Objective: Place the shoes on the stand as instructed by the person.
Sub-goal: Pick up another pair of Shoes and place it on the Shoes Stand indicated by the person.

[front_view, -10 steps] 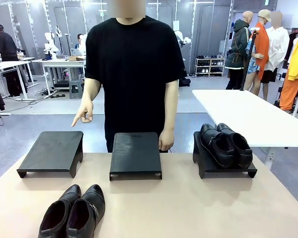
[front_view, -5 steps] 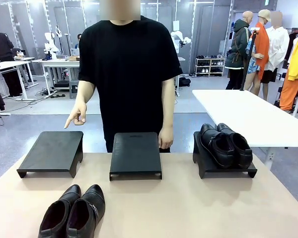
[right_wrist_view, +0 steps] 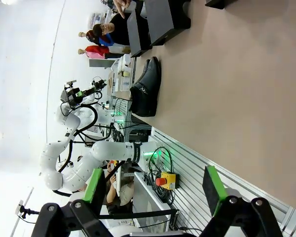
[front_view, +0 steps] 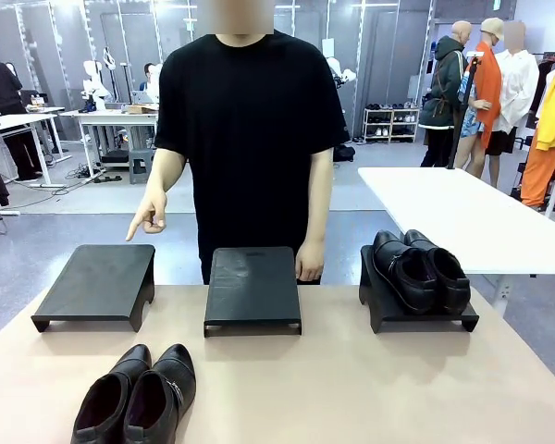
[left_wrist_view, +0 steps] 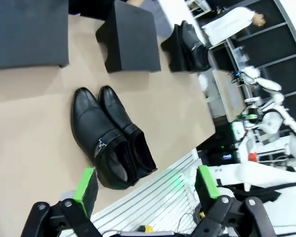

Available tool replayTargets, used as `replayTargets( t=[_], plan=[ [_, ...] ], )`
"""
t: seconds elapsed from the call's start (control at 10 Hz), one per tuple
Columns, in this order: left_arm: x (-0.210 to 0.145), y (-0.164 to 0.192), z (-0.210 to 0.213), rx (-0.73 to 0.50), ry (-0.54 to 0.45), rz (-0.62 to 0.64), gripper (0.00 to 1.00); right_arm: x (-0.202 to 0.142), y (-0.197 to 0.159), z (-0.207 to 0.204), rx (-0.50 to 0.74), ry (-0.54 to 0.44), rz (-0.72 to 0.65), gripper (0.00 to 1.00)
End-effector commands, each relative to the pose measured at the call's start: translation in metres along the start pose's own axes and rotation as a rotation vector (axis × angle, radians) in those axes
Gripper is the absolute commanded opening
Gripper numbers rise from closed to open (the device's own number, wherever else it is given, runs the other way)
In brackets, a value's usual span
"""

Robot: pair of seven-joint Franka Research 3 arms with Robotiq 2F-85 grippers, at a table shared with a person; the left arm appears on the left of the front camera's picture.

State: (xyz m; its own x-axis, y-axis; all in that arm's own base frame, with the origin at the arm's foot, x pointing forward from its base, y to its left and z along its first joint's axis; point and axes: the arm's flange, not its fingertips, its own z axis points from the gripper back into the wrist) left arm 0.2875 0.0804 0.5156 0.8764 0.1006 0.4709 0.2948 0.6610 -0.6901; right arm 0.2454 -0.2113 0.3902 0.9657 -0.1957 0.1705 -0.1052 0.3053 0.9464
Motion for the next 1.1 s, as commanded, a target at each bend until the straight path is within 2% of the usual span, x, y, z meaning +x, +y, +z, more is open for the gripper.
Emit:
replayTargets(
  t=[0.0, 0.2, 0.5, 0.7, 1.0],
  plan=[
    [-0.036, -0.027, -0.051, 0.101, 0.119, -0.004, 1.00, -0.003, 0.001, 0.002, 0.002, 0.006, 0.024, 1.00],
    [-0.035, -0.039, -0.080, 0.168, 0.253, -0.045, 1.00, -0.003, 0.001, 0.002, 0.002, 0.006, 0.024, 1.00],
    [-0.056, -0.056, -0.121, 0.265, 0.363, -0.073, 1.00, -0.003, 0.001, 0.002, 0.002, 0.006, 0.024, 1.00],
    [-0.080, -0.065, -0.141, 0.334, 0.384, -0.062, 1.00, -0.003, 0.001, 0.002, 0.002, 0.006, 0.024, 1.00],
    [-0.083, -0.062, -0.131, 0.294, 0.400, -0.076, 1.00, -0.003, 0.001, 0.002, 0.002, 0.006, 0.024, 1.00]
  ],
)
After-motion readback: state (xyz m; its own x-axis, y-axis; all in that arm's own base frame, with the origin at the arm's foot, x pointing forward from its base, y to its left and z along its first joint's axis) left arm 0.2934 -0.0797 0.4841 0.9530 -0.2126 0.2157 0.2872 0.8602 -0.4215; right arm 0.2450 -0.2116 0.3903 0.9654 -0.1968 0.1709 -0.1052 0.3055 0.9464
